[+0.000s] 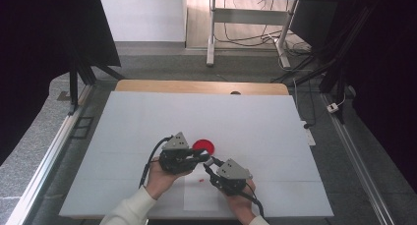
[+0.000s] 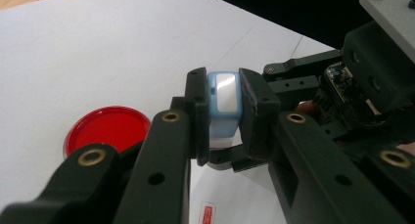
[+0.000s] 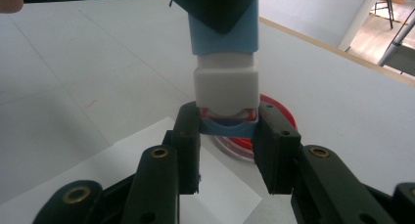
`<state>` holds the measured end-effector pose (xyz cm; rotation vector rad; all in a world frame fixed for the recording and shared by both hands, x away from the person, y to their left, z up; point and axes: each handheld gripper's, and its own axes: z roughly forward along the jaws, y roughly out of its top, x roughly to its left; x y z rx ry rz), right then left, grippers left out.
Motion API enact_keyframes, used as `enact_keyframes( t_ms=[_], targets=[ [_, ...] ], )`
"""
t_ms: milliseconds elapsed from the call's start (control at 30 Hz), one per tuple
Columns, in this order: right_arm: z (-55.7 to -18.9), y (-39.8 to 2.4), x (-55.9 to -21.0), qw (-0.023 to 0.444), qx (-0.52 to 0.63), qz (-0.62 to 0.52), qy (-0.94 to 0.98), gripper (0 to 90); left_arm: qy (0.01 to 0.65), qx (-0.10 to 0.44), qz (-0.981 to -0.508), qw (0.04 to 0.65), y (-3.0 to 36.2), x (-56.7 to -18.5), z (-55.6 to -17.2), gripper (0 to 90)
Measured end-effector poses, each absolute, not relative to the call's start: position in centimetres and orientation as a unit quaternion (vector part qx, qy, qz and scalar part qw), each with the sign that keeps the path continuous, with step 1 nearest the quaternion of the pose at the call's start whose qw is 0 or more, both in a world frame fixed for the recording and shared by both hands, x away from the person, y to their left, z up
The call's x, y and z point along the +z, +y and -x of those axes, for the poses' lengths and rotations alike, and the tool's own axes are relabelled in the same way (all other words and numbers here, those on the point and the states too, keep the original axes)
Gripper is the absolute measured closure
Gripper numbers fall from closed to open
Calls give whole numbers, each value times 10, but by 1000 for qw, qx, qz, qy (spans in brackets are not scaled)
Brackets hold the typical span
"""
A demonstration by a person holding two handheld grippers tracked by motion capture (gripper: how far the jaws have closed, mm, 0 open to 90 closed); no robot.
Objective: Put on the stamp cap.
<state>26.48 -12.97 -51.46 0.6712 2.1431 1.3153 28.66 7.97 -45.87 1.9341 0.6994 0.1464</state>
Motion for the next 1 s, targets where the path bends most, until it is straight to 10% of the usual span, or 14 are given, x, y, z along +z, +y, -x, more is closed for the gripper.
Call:
enact_keyframes(
  t_ms=[1000],
  targets=[
    [-262,-130,-514,287,480,-245,792,645,288,58,-806,513,79,-461,-287,753]
  ],
)
